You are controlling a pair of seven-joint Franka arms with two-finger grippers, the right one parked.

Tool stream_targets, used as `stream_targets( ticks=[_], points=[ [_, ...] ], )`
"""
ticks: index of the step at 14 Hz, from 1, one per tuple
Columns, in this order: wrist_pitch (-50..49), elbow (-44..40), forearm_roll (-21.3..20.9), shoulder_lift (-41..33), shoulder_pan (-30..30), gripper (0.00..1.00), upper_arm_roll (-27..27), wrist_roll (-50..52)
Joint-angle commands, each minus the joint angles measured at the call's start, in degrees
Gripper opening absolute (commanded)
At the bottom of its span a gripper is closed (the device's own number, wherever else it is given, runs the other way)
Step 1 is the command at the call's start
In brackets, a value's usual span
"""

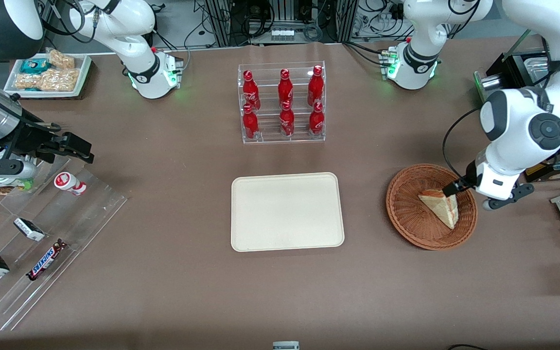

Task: Place sandwich from basket to tray
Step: 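Lower the open left gripper over the wrapped sandwich and grasp it, then carry the sandwich with the left gripper over the cream tray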

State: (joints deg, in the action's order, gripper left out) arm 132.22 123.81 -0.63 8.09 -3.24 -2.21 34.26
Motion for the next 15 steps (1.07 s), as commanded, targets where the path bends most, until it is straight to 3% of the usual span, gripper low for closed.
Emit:
stream_targets(
  ticks=[1,5,6,8,9,12,15],
  points=[
    [4.88,-0.06,-0.25,3.41,0.25,1.0,0.27,10.81],
    [12.44,0.81,-0.08,9.04,0.16,0.98,0.36,17.15],
    [13.06,1.86,-0.08,9.04,0.08,0.79,0.36,17.24],
    [12.46,3.01,-0.08,8.43,-0.1,0.18,0.36,17.24],
    [10.71,3.02,-0.16,7.73,-0.19,0.07,0.45,16.81],
    [0.1,-1.97,-0.08,5.0,-0.28,0.02,0.89,15.84],
    [-9.94,-13.56,0.36,8.41,-4.65,0.04,1.77,13.73]
  ],
)
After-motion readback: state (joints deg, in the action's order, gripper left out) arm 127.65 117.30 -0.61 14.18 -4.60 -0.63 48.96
